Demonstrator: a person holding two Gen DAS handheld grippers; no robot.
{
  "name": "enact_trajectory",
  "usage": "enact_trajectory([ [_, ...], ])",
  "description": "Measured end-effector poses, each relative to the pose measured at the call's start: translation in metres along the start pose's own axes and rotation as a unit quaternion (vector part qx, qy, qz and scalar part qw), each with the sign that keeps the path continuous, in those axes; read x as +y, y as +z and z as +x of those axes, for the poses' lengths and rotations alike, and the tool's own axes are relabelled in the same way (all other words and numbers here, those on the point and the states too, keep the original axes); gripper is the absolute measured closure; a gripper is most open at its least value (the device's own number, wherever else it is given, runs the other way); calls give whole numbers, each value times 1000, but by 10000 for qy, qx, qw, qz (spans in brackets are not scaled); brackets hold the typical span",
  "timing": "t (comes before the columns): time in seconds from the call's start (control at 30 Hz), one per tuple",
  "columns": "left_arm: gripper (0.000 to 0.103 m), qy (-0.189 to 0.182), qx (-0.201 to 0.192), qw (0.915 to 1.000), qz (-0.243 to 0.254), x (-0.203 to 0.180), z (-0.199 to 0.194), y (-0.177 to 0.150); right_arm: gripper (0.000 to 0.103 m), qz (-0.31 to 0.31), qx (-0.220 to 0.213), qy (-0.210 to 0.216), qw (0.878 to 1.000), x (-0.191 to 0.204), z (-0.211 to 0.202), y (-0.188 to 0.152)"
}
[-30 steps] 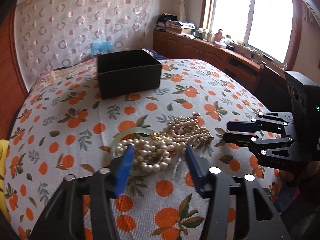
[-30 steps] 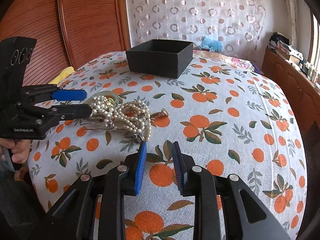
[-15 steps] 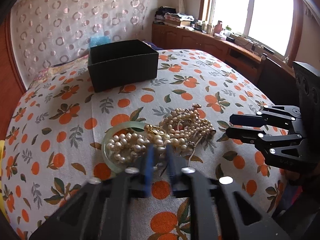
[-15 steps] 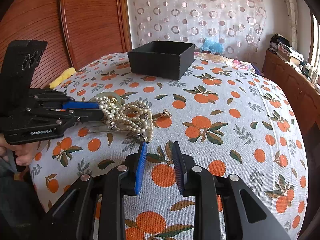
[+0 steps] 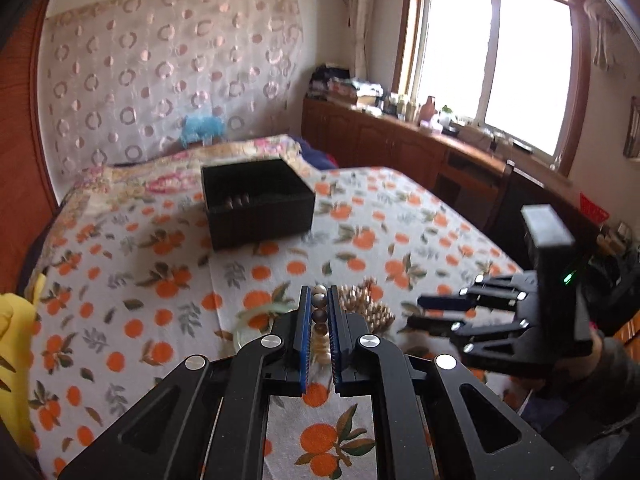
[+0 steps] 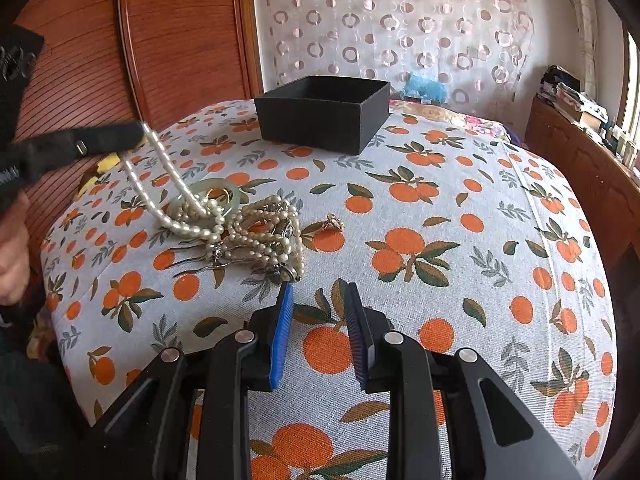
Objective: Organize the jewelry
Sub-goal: 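Lift the pearl necklace with the left tool toward the black box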
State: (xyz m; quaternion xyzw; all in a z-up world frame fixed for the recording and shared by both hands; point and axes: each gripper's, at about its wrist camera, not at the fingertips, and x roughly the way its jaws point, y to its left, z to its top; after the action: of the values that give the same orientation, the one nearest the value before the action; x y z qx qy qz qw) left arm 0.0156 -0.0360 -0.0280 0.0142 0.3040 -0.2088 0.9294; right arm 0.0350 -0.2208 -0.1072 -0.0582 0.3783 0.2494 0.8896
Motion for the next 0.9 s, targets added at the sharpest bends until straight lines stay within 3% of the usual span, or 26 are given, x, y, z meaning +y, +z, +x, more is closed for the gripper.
enact_trajectory([
  [0.47, 96, 194, -594, 9980, -21, 14, -45, 26, 74, -39, 39, 4, 10000, 1, 1, 1],
  [0.9, 96, 459, -908, 9948, -40, 27, -73, 33, 74, -205, 67, 260, 9994, 12, 11, 26],
])
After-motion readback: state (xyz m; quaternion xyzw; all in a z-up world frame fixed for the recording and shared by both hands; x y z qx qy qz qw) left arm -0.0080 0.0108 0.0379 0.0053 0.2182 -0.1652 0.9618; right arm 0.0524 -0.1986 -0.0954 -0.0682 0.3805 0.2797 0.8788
